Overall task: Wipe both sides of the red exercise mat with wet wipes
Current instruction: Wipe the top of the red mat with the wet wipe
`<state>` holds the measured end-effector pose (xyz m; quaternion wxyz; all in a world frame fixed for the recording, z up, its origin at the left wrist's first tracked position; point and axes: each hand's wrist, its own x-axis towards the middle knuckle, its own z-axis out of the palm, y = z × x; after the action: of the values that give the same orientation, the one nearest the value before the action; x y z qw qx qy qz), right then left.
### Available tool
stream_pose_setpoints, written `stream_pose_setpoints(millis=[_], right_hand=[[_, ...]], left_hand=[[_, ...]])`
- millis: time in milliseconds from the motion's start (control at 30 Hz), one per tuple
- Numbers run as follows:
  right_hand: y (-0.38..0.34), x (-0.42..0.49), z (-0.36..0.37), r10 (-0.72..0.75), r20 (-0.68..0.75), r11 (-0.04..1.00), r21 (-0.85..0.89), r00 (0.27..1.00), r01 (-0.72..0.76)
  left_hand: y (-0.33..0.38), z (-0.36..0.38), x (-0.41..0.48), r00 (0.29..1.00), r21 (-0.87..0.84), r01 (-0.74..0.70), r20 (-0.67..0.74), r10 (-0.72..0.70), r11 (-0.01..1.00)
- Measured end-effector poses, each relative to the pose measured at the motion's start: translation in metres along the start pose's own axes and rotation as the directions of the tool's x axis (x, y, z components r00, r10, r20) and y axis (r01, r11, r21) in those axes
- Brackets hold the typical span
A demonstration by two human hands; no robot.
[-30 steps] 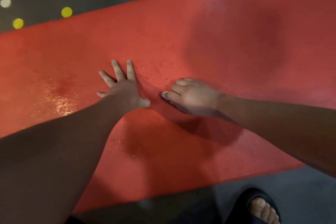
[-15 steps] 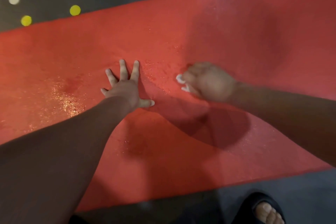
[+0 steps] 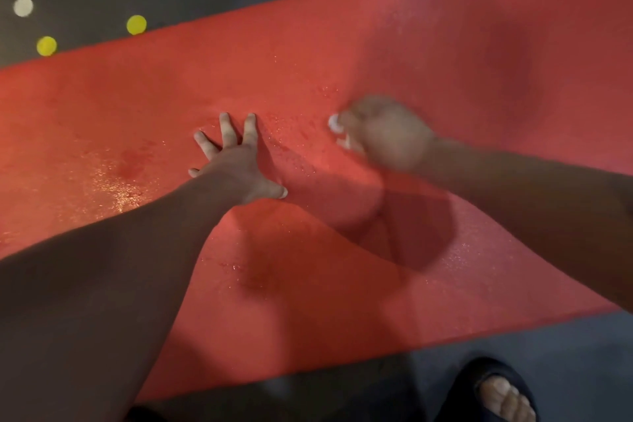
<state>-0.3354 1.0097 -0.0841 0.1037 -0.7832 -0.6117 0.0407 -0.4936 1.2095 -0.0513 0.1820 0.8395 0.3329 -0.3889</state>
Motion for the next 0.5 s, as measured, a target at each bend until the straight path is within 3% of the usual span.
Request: stream_pose_setpoints(millis=[67, 133, 233, 333, 400, 500], right_hand=[[0.025, 0.014, -0.008, 0.274, -0.066, 0.96, -0.036, 0.96, -0.277], [0.015, 0.016, -0.006, 0.328, -0.062, 0.945, 0.01, 0.943, -0.328], [-0.032, -0.001, 0.007, 0.019, 0.001, 0.997, 0.074, 1.0, -0.019], [-0.035, -0.008, 0.006, -0.195, 0.054, 0.98, 0.063, 0.979, 0.191], [-0.006, 0.01, 0.003, -0.08, 0.028, 0.997, -0.002, 0.996, 0.08], [0.044, 0.038, -0.006, 0.328, -0.049, 0.935, -0.123, 0.944, -0.331]], left_hand=[[0.001, 0.0, -0.001, 1.0, 0.0, 0.003, -0.01, -0.003, 1.0], [0.002, 0.001, -0.002, 1.0, 0.0, 0.001, -0.01, -0.001, 1.0], [0.0, 0.003, -0.001, 1.0, 0.003, 0.003, -0.011, -0.003, 1.0], [-0.001, 0.004, -0.001, 1.0, 0.007, 0.002, -0.016, -0.002, 1.0], [-0.001, 0.004, -0.001, 1.0, 0.005, 0.001, -0.025, -0.001, 1.0], [-0.001, 0.003, 0.0, 1.0, 0.001, 0.004, -0.025, -0.004, 1.0]])
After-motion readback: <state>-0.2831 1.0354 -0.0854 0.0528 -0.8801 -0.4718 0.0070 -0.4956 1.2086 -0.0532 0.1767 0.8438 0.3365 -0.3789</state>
